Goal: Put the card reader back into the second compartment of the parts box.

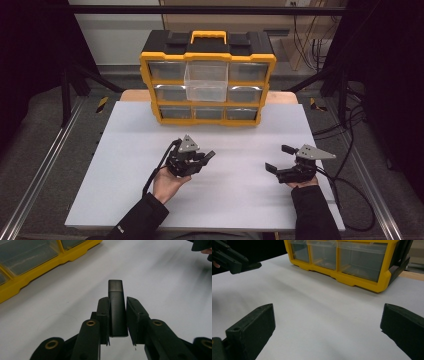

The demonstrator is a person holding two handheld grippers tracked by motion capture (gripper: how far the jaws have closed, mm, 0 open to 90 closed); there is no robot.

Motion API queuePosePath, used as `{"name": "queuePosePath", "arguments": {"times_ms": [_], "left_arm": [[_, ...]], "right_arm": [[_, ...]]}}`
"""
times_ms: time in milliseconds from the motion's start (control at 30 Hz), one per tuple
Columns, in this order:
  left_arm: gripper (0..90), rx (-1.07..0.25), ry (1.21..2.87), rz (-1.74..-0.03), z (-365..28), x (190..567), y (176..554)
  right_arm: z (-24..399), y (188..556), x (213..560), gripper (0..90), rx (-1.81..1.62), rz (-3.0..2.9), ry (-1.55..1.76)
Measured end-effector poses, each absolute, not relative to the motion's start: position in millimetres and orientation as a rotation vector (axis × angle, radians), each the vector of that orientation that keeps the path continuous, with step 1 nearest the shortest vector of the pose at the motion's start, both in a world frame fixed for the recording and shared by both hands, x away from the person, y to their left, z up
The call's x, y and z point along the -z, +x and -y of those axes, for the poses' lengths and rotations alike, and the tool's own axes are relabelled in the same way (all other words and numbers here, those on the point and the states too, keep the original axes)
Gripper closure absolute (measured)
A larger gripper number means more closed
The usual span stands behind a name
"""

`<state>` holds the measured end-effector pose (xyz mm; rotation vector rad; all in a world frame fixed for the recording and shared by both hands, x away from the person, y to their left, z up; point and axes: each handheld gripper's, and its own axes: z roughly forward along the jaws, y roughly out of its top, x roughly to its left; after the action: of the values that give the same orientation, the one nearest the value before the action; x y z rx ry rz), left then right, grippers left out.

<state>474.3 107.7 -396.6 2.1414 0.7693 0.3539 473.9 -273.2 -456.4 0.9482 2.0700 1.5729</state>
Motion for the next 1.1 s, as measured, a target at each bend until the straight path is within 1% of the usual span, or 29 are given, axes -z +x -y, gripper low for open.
{"name": "queuePosePath", "arguments": {"times_ms": [1100], "left_arm": [[72.2,-0.408,2.054,-0.776,-134.9,350.4,476.6]], "right_arm": [[273.2,473.9,456.7,0.3,-1.571,-2.071,0.947]]}}
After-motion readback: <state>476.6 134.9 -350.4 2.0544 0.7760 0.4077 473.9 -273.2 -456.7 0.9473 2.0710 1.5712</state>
